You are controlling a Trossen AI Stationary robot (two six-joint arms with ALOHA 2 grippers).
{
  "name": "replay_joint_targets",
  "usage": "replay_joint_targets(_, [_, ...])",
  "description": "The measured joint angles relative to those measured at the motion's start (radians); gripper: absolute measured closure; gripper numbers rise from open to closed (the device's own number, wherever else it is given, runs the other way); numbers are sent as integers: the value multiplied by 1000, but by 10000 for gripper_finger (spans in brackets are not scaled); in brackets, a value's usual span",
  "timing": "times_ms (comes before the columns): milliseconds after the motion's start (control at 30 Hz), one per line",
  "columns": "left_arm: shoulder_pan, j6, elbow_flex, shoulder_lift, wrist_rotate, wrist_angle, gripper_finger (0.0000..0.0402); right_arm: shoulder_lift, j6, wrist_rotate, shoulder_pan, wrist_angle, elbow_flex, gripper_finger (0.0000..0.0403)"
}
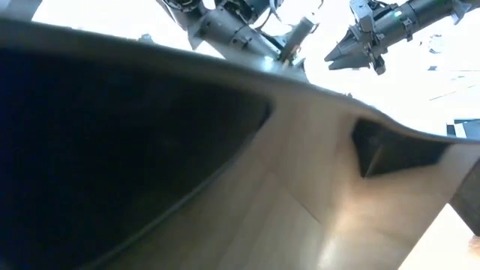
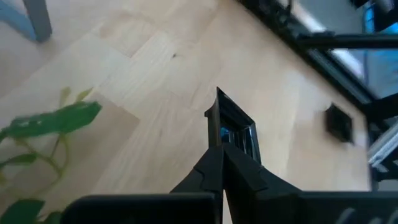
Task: Pick & Place Mini shaped plates
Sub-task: Stack the square plate on top of the stacked square plates on the shelf
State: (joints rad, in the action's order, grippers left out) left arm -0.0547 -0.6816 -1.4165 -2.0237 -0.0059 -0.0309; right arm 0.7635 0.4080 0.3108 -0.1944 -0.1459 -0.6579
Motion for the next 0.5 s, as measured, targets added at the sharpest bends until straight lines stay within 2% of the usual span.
replay_joint_targets(333, [-27,75,1,-35,-95,1,398,6,29,-1,2,0,0,287])
replay_joint_targets(500, [-43,76,1,-52,-110,-2,393,23,27,-1,38,5,0,287])
